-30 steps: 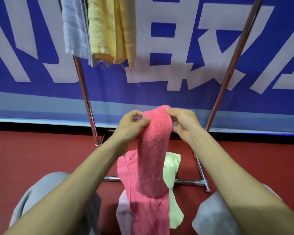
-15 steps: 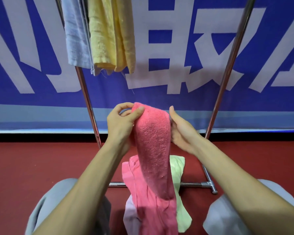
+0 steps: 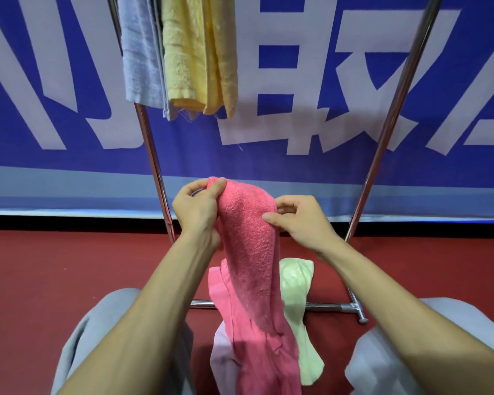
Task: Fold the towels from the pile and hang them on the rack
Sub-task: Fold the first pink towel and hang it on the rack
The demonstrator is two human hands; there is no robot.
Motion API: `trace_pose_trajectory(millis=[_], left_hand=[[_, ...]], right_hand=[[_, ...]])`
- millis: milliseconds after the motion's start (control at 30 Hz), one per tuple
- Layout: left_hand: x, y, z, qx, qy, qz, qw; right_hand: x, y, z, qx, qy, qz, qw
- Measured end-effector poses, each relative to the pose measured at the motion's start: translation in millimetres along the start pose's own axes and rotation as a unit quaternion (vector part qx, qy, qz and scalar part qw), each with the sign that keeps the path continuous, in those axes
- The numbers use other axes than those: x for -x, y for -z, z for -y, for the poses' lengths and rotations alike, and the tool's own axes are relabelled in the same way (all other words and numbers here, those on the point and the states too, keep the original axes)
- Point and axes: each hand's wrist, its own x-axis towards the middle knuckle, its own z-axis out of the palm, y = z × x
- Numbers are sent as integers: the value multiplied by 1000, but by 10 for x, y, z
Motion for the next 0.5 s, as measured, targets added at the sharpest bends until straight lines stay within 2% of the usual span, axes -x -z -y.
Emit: trace_pose_trajectory(millis=[100,167,300,500], left_hand=[[26,-20,6,-28,0,40,999],[45,-29,11,-47,1,75,996],[28,-6,84,-149,32,154,976],[129,13,221,-256,97,264,925]], right_hand=[[-21,35,0,40,18,-31,999],[-7,66,36,28,15,-28,999],[30,139,175,-82,-3,-28,996],[30,302,298,-212,-35,-87,973]])
